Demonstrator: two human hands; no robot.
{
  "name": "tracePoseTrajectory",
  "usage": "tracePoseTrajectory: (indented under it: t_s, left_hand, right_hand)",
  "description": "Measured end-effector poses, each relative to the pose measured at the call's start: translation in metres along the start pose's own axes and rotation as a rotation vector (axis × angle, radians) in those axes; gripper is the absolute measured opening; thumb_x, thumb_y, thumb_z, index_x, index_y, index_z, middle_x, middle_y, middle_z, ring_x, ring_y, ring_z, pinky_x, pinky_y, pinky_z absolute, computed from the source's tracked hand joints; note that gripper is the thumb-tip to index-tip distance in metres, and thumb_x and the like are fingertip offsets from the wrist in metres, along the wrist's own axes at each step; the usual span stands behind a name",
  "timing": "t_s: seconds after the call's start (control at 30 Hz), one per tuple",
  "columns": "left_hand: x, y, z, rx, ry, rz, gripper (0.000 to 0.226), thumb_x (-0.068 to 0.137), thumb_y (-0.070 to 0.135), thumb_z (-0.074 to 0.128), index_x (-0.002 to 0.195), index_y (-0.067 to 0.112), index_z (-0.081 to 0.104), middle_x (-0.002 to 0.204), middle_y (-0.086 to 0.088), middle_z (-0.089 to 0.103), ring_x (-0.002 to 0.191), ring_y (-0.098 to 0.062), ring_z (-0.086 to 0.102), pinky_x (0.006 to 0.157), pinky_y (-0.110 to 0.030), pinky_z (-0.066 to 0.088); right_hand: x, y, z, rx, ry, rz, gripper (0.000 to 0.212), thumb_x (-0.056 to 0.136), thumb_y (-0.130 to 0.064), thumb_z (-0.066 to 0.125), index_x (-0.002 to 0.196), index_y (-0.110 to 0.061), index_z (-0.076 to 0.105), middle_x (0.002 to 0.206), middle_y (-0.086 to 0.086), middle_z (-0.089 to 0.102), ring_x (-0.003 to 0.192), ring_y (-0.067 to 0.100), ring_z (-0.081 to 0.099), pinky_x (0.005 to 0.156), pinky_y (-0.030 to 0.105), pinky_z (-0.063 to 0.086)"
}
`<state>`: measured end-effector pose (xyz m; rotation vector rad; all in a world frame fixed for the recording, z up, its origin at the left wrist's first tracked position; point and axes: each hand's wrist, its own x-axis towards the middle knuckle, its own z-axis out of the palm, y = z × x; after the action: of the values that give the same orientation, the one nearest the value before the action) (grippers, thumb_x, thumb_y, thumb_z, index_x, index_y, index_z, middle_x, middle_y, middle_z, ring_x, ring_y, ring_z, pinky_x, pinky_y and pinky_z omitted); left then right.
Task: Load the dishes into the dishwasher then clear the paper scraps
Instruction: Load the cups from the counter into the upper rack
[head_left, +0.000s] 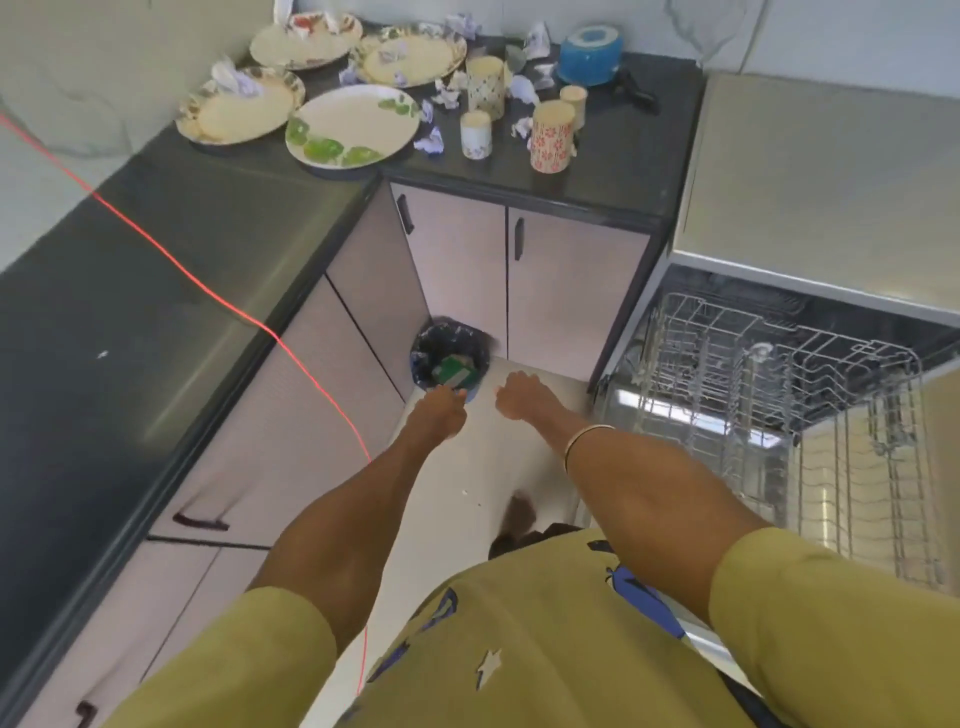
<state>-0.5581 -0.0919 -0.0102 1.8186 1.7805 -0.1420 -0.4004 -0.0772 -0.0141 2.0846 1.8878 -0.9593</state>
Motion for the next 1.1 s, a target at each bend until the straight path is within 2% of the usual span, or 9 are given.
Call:
tracePoseTrajectory:
  t_s: [0.13,0.33,0.47,0.53,0.67,0.77,0.83,0.97,1.1]
  left_hand:
    - [0.046,0.022,-0.044,0.032,-0.008,-0.006,0.044,0.107,0.027,0.030,0.133,-0.002,0.050,0.132,-0.024,0.055,0.120,-0.041,0.053,0.100,-0.046,0.042]
    - [0.125,0.056,-0.095,-0.078,0.118,0.096,0.037,0.105,0.018,0.032,0.116,-0.006,0.059,0.119,-0.027,0.061,0.107,-0.043,0.058,0.093,-0.048,0.045]
    - [0.167,0.087,-0.114,-0.196,0.248,0.129,0.036,0.105,0.026,0.031,0.083,0.005,0.051,0.094,-0.026,0.064,0.092,-0.043,0.059,0.079,-0.046,0.045]
    - [0.183,0.105,-0.124,-0.232,0.273,0.138,0.034,0.104,0.027,0.032,0.079,0.010,0.047,0.088,-0.021,0.064,0.087,-0.042,0.059,0.072,-0.042,0.043]
    - [0.211,0.140,-0.154,-0.271,0.339,0.188,0.030,0.103,0.021,0.037,0.100,0.003,0.061,0.099,-0.017,0.066,0.090,-0.035,0.062,0.071,-0.033,0.041]
    - [0.245,0.154,-0.174,-0.271,0.442,0.272,0.023,0.098,0.014,0.043,0.101,0.000,0.061,0.102,-0.019,0.067,0.094,-0.035,0.061,0.073,-0.037,0.045]
    - [0.273,0.155,-0.187,-0.223,0.538,0.292,0.019,0.093,0.008,0.047,0.105,0.000,0.060,0.107,-0.018,0.064,0.100,-0.034,0.057,0.083,-0.040,0.048]
    - [0.330,0.147,-0.221,-0.053,0.699,0.295,0.042,0.087,0.006,0.051,0.129,0.002,0.051,0.130,-0.019,0.053,0.121,-0.033,0.047,0.103,-0.040,0.041]
    - [0.379,0.135,-0.261,0.022,0.654,0.249,0.063,0.085,0.022,0.059,0.142,0.006,0.036,0.147,-0.024,0.032,0.134,-0.041,0.032,0.113,-0.049,0.031]
  right_hand:
    - [0.037,-0.009,-0.048,0.055,0.052,-0.015,0.055,0.104,-0.034,0.033,0.149,-0.002,0.031,0.155,0.015,0.033,0.141,0.034,0.032,0.114,0.043,0.031]
    - [0.098,0.013,-0.125,0.142,0.170,-0.012,0.043,0.099,-0.023,0.043,0.135,0.001,0.045,0.140,0.020,0.048,0.128,0.037,0.046,0.103,0.041,0.041]
    - [0.117,0.031,-0.165,0.216,0.405,-0.015,0.024,0.094,-0.007,0.045,0.115,-0.003,0.056,0.114,0.020,0.063,0.106,0.038,0.060,0.082,0.037,0.049]
    - [0.127,0.034,-0.179,0.237,0.491,-0.017,0.024,0.093,-0.005,0.044,0.113,-0.005,0.057,0.110,0.018,0.065,0.102,0.036,0.062,0.081,0.038,0.051]
    - [0.151,0.037,-0.212,0.320,0.621,-0.014,0.029,0.096,-0.007,0.042,0.122,-0.009,0.056,0.116,0.016,0.064,0.105,0.034,0.061,0.086,0.041,0.052]
    - [0.177,0.038,-0.237,0.376,0.686,-0.025,0.039,0.093,-0.007,0.046,0.130,-0.013,0.053,0.121,0.012,0.062,0.111,0.029,0.059,0.090,0.039,0.052]
    - [0.196,0.033,-0.256,0.406,0.744,-0.042,0.040,0.092,-0.012,0.050,0.131,-0.015,0.051,0.118,0.011,0.062,0.108,0.027,0.060,0.089,0.038,0.054]
    - [0.235,0.017,-0.293,0.414,0.860,-0.089,0.056,0.085,-0.029,0.063,0.136,-0.016,0.042,0.125,0.012,0.055,0.112,0.028,0.055,0.089,0.040,0.054]
    - [0.274,-0.005,-0.324,0.415,0.924,-0.095,0.077,0.078,-0.045,0.070,0.139,-0.016,0.034,0.132,0.012,0.047,0.116,0.028,0.052,0.091,0.038,0.049]
